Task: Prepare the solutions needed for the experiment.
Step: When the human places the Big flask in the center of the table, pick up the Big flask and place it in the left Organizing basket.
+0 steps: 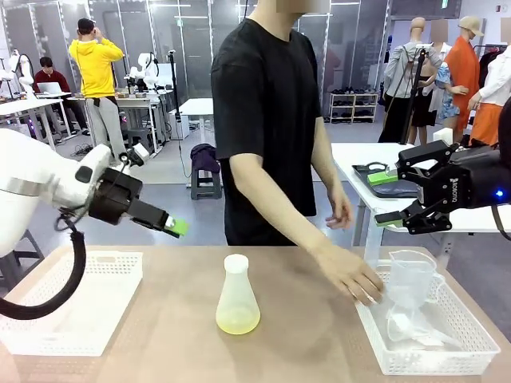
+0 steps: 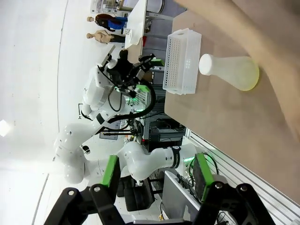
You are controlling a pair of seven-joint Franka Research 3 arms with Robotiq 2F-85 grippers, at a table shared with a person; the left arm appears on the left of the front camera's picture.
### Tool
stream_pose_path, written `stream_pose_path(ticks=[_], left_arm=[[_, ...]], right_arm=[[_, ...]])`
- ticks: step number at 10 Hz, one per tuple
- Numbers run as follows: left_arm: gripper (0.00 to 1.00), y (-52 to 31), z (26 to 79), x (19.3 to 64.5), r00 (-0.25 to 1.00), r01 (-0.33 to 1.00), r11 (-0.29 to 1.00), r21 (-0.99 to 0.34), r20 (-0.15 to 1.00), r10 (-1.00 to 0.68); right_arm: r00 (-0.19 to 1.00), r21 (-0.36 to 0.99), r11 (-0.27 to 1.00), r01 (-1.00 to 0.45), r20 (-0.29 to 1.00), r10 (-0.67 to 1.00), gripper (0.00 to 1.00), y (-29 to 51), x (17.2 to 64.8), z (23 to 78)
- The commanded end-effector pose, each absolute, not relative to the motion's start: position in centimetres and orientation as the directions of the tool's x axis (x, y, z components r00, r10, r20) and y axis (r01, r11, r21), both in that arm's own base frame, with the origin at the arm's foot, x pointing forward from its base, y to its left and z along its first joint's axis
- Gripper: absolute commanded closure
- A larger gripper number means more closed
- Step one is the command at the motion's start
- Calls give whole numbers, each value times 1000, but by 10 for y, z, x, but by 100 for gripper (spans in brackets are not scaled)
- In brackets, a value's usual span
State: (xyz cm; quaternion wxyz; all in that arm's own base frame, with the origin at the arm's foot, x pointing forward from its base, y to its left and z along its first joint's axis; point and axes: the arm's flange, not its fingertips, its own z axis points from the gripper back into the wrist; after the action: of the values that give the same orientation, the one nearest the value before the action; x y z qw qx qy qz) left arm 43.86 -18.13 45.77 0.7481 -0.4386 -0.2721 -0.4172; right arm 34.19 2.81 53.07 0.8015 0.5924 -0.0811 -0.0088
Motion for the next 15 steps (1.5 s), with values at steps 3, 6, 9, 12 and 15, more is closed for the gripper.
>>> stream_pose_path(ticks=[3,6,9,12,15], left_arm=[[0,-174,468,437,593,803,321,-502,730,-339],[0,-173,463,440,581,811,316,-492,736,-346],[0,-191,428,487,304,940,250,-231,899,-314],[0,-199,410,502,96,994,74,-81,967,-237],[0,-213,398,509,188,982,61,-181,968,-167]], right_arm=[[985,955,283,-93,130,-113,21,29,342,532],[985,955,283,-93,130,-113,21,29,342,532],[985,955,283,-93,130,-113,21,29,342,532],[985,955,283,-93,130,-113,21,29,342,532],[985,955,283,-93,130,-113,21,29,342,532]])
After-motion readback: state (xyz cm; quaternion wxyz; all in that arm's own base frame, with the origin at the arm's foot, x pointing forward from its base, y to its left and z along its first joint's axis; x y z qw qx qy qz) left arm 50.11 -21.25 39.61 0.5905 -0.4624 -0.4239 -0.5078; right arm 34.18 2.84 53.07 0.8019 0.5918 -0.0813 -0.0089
